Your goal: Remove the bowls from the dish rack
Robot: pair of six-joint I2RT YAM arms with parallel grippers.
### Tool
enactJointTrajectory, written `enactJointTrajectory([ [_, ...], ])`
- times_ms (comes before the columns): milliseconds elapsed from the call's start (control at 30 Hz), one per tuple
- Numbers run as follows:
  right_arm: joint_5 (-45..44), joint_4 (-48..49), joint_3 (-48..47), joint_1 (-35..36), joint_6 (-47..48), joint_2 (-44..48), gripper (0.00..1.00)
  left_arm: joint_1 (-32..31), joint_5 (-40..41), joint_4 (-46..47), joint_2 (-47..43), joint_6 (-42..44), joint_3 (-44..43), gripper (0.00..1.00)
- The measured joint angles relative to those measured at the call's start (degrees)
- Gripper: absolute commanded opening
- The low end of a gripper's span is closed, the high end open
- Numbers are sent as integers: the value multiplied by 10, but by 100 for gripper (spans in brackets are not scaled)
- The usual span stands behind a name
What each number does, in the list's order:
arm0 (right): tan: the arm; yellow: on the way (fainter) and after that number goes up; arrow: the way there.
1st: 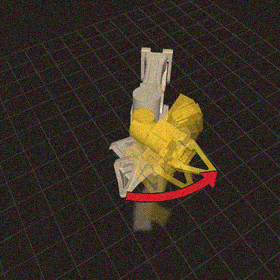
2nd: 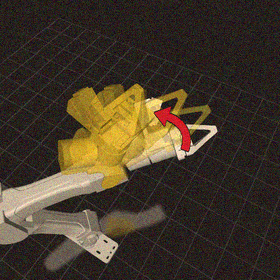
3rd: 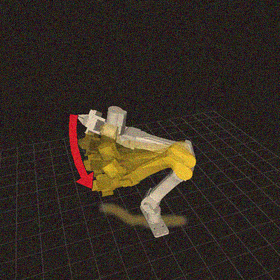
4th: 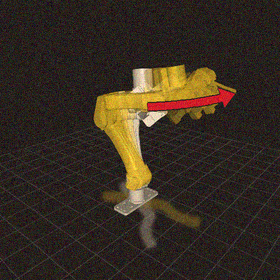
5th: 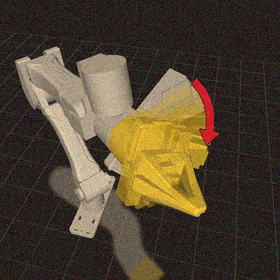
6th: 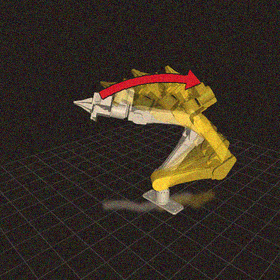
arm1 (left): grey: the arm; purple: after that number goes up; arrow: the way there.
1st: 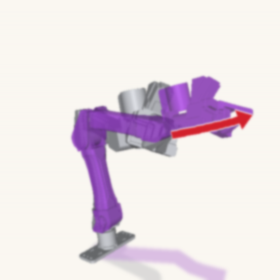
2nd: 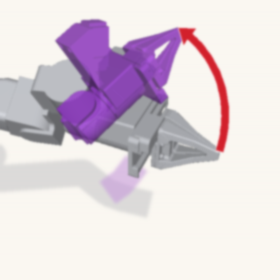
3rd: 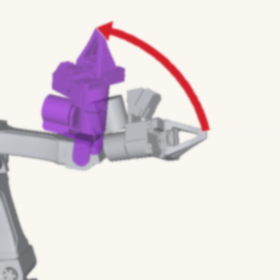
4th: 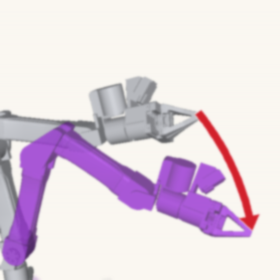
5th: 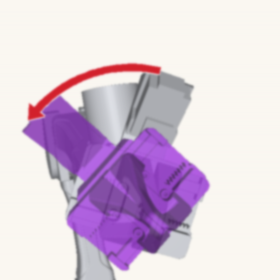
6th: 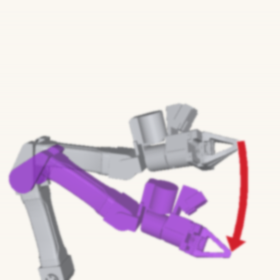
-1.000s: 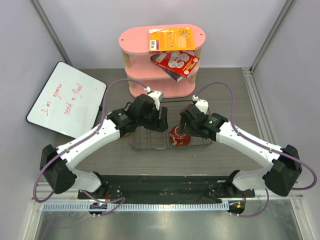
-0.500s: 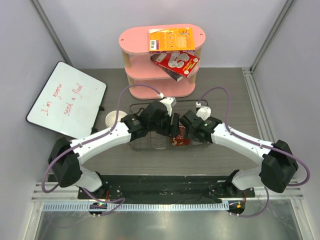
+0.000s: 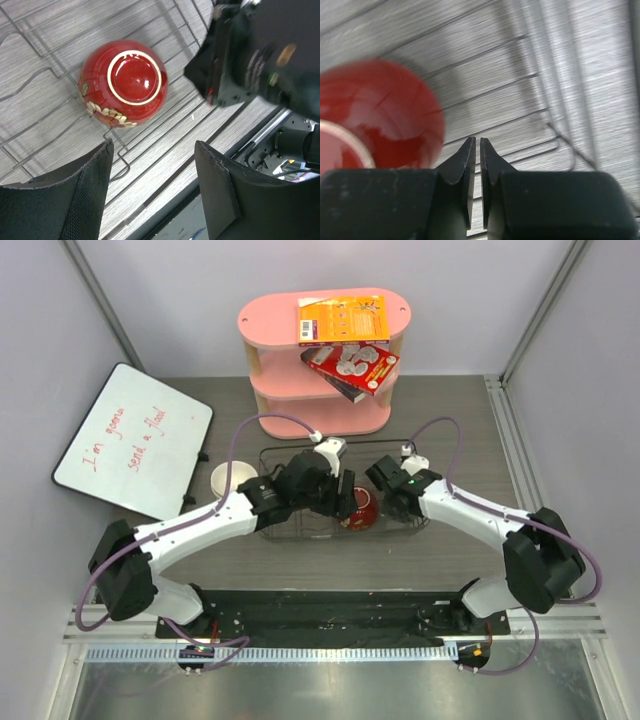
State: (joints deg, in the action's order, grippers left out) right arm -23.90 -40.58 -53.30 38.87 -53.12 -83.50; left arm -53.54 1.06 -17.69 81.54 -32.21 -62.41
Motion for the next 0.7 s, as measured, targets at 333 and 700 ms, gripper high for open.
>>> enactJointTrajectory([
  [333,10,-3,28,-62,8,131,55,0,17,14,-4,-9,9,65],
  [700,31,36,-40,13,31,83,63,0,55,15,-5,-21,17,66],
])
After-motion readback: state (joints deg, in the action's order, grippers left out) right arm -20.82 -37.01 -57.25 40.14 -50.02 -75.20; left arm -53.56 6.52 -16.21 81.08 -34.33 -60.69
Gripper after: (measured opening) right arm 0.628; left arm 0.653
